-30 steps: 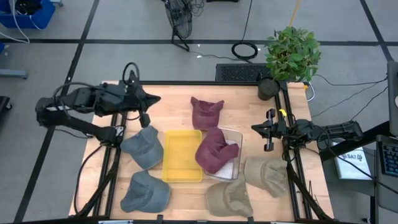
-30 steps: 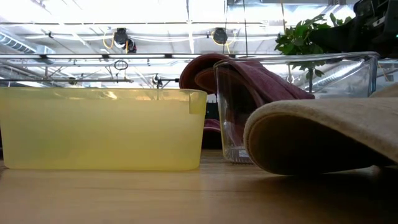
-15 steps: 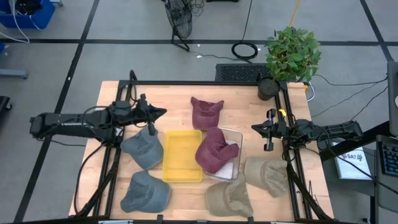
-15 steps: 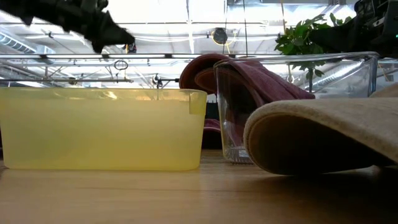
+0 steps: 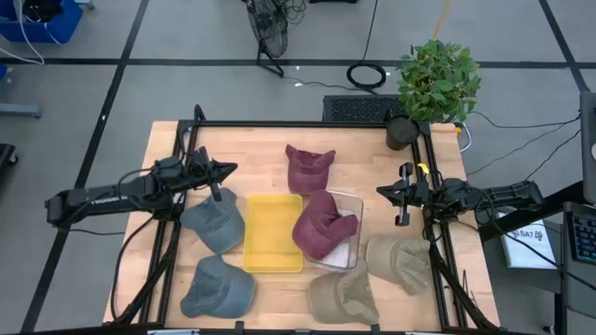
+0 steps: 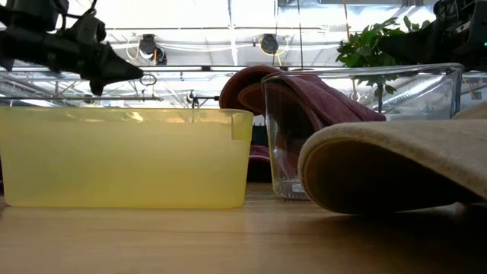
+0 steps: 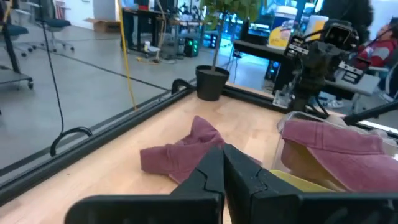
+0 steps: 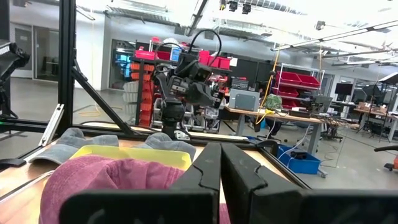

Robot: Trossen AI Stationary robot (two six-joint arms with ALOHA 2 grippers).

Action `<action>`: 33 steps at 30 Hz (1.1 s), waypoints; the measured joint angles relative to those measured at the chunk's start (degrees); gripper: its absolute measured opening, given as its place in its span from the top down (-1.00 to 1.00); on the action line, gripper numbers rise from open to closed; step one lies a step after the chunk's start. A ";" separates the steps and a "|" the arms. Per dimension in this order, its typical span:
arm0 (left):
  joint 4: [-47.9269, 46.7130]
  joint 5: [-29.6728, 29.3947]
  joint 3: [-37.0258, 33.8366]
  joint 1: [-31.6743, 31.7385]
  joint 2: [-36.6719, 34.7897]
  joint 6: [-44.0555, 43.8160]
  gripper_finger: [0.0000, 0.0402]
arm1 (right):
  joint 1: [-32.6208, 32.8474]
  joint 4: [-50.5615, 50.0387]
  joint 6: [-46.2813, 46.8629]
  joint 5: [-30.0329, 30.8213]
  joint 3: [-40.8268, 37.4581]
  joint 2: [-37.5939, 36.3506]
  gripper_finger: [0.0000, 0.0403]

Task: Pick & Place hat
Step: Put the red cap into the transparent bin

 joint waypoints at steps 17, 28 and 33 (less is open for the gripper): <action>6.57 -6.84 -7.06 1.16 -0.40 -0.43 0.91 | 0.00 -1.68 0.00 0.02 0.01 0.00 1.00; 6.79 -6.84 -7.06 1.09 -0.40 -1.01 0.98 | 0.00 -4.11 2.69 0.02 0.02 0.01 1.00; 6.76 -6.80 -7.06 1.09 -0.37 -0.82 0.87 | 0.00 -0.08 5.00 11.91 0.20 0.34 1.00</action>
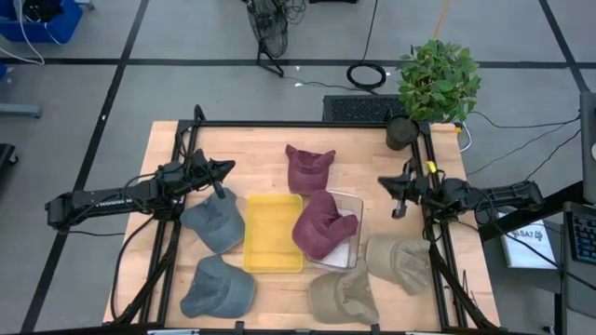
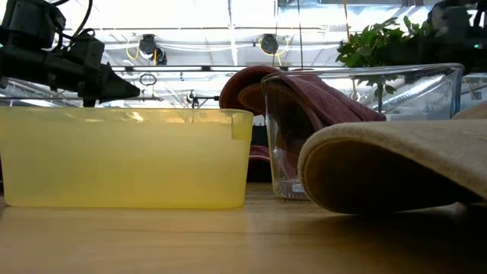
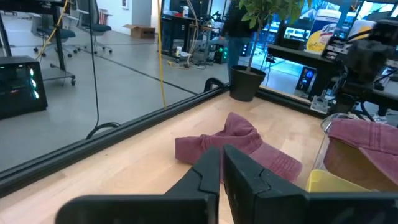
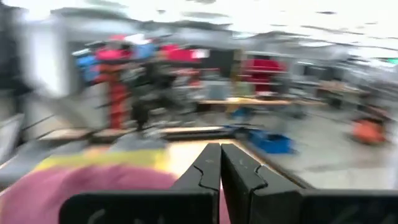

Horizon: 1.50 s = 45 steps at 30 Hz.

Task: Pick & Place hat
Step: Put the red cap into the transparent bin

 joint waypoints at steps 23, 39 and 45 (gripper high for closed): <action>-0.12 -0.07 0.00 -0.02 0.05 -0.14 0.93 | -17.35 -27.26 4.05 -11.46 48.43 56.31 1.00; -0.57 -0.07 0.00 -0.01 0.07 1.51 0.98 | -28.54 -53.16 -4.80 -30.31 88.40 93.24 0.66; -1.42 -0.07 0.00 0.00 0.05 1.54 0.88 | -30.17 -61.82 -4.11 -30.36 100.08 102.98 0.16</action>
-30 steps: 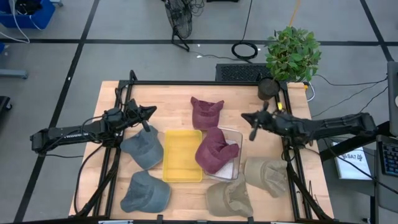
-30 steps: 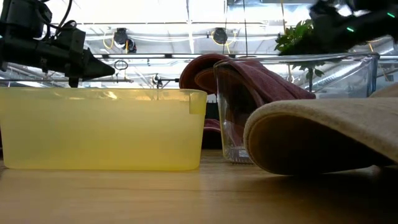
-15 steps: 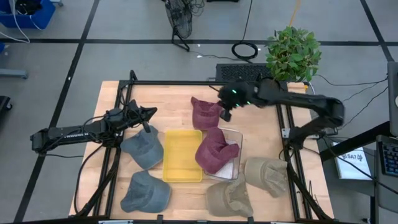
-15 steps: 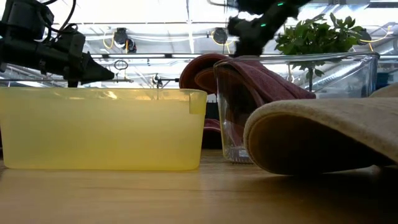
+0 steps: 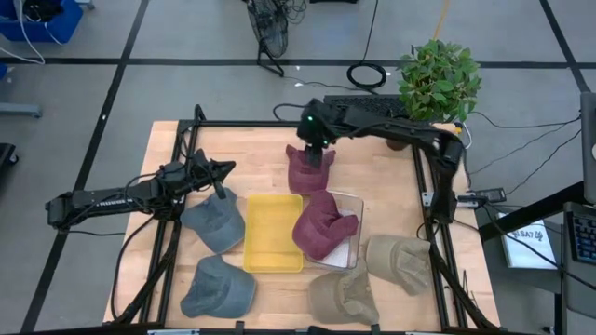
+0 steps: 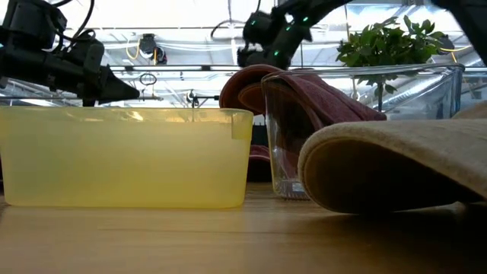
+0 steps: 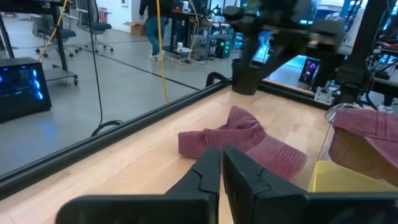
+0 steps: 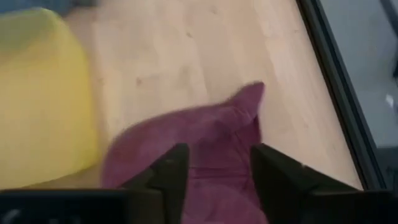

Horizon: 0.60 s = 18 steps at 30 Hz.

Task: Pick & Place hat
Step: Put the red cap into the transparent bin

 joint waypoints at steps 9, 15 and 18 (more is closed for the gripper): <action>-2.09 0.00 0.00 0.00 0.02 0.44 0.96 | -1.08 -10.15 -5.33 -4.09 6.21 10.19 -0.08; -4.41 0.00 0.00 0.00 0.02 0.71 0.94 | -1.70 -9.21 -7.07 -4.22 6.47 13.01 -0.08; -5.54 0.01 0.00 -0.01 0.02 0.19 0.89 | -1.96 -9.36 -7.58 -4.42 6.54 14.01 -0.08</action>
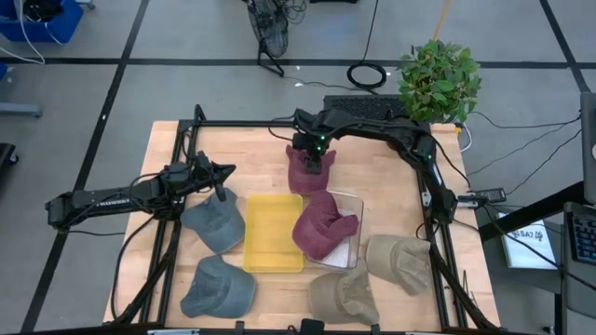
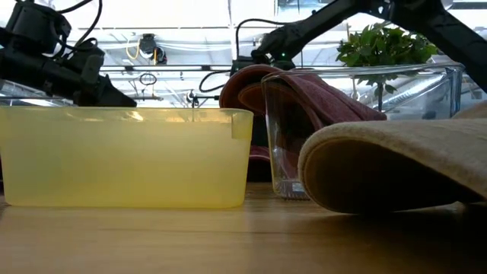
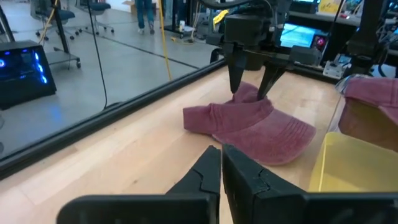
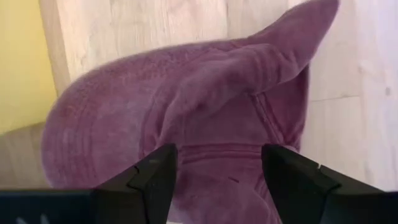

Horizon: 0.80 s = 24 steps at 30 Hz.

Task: Pick & Place hat
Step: Put the red cap into the transparent bin

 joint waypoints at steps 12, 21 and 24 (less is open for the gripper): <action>0.04 -0.01 0.00 -0.01 0.00 -0.40 0.87 | 0.00 0.49 -5.46 -1.38 0.00 -0.19 -0.09; 0.06 -0.01 0.00 0.01 0.00 0.07 0.87 | 0.25 -0.64 -3.04 -6.47 2.60 -2.27 -0.07; 0.17 -0.07 0.00 0.01 -0.02 0.05 0.87 | 0.96 -3.03 -2.93 -5.44 2.20 -1.85 -0.07</action>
